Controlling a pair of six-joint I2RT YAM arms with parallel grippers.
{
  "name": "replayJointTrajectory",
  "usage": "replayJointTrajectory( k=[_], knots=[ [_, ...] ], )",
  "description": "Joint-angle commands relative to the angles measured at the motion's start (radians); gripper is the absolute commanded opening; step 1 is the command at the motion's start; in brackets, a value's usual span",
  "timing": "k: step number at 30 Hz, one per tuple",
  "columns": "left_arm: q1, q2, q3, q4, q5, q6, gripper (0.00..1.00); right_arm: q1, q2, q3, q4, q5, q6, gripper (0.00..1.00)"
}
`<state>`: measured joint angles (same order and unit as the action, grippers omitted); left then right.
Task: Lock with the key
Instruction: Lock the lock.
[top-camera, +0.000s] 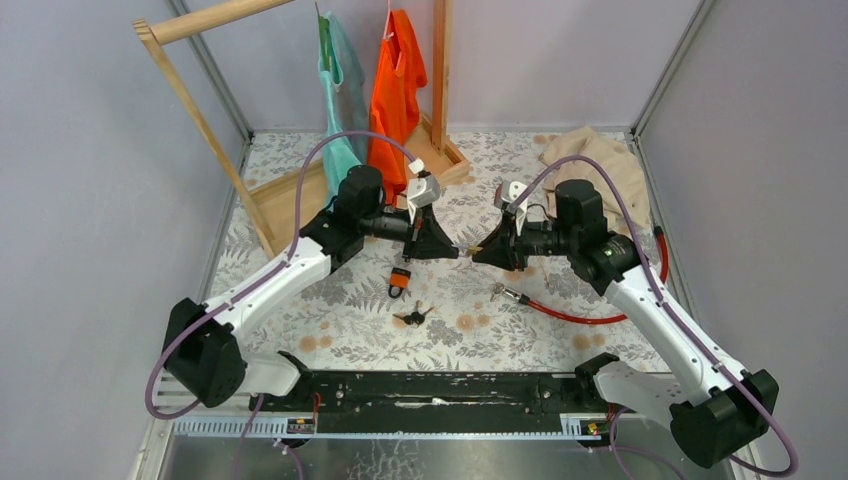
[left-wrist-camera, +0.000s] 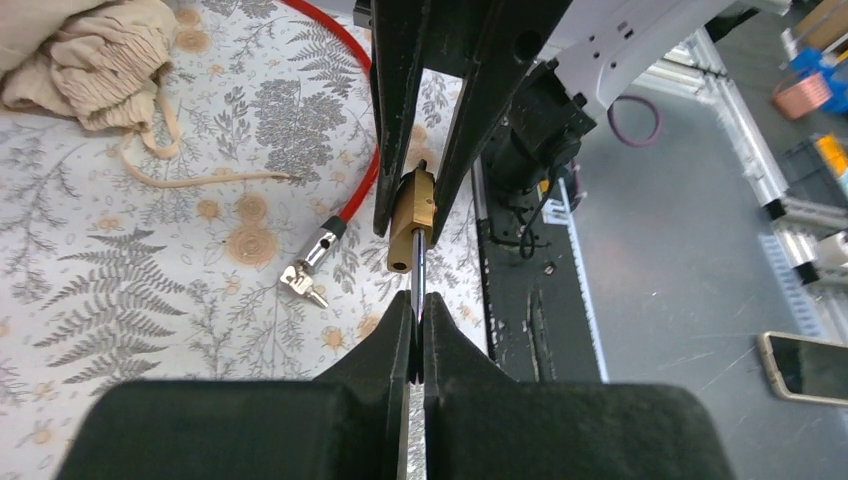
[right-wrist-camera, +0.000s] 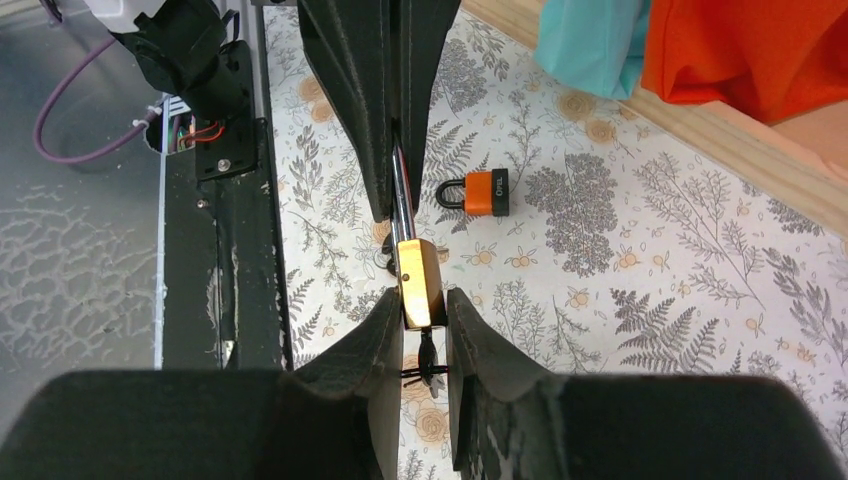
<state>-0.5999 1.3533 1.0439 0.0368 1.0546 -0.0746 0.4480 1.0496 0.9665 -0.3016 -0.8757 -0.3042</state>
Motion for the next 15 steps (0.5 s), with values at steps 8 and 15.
replayJointTrajectory(
  k=[8, 15],
  knots=[
    [0.024, -0.079, 0.053, -0.21, 0.039, 0.241, 0.05, 0.005, -0.031, 0.004, 0.03, 0.049, -0.092, 0.0],
    [0.041, -0.072, 0.058, -0.227, 0.051, 0.246, 0.14, -0.011, -0.037, 0.007, 0.004, 0.022, -0.113, 0.0]
  ],
)
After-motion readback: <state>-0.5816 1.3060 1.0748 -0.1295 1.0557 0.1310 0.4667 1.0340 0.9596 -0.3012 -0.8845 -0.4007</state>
